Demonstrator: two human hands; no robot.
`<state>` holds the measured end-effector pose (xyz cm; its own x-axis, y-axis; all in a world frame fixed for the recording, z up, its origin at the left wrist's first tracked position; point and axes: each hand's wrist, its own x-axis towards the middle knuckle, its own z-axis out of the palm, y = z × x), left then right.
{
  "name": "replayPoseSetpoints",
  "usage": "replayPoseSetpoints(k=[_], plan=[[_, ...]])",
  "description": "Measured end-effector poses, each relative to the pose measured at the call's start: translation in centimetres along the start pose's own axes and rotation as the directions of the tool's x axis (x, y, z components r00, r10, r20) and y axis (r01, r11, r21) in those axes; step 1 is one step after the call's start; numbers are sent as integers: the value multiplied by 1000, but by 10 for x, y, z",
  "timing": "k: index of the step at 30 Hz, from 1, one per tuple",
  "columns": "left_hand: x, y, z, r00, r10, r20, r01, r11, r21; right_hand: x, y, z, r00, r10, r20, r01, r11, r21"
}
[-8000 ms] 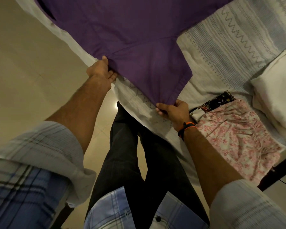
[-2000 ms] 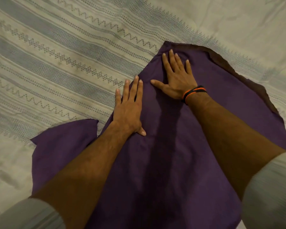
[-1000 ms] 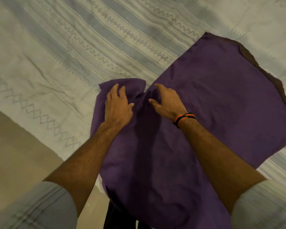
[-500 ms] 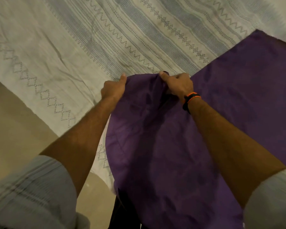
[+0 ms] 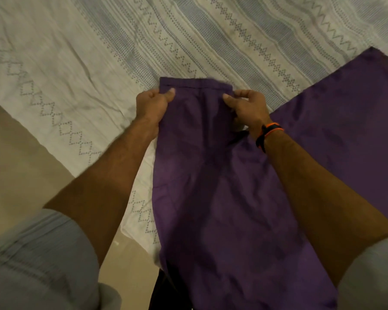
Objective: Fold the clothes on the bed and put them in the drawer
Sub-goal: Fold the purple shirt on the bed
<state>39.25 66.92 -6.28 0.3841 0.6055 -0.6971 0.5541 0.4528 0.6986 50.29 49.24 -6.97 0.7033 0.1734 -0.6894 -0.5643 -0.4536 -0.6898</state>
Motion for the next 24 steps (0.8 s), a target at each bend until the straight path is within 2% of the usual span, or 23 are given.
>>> replayPoseSetpoints(k=[2,4,6,9,13,20,24], plan=[[3,-5,-4,1000,11,-4,-10,991,134,7,2,3,998,-29,-63,18,987,-161],[9,-8,-8,985,105,-137,-69,968,241,11,-1,4,992,-108,-71,87,964,-250],[13,-9,-11,958,176,-225,-120,963,240,15,-3,3,982,-177,-68,151,946,-288],[15,-13,-15,969,174,-173,-138,970,200,17,-2,5,973,-229,1,222,942,-251],[14,-15,-16,995,84,-56,-77,991,111,25,0,7,985,-156,74,170,954,-247],[19,-6,-16,998,-57,-14,59,992,113,25,-4,9,985,-143,93,162,956,-246],[15,-6,-20,998,-15,-59,22,991,128,15,-6,7,985,-155,75,167,966,-196]])
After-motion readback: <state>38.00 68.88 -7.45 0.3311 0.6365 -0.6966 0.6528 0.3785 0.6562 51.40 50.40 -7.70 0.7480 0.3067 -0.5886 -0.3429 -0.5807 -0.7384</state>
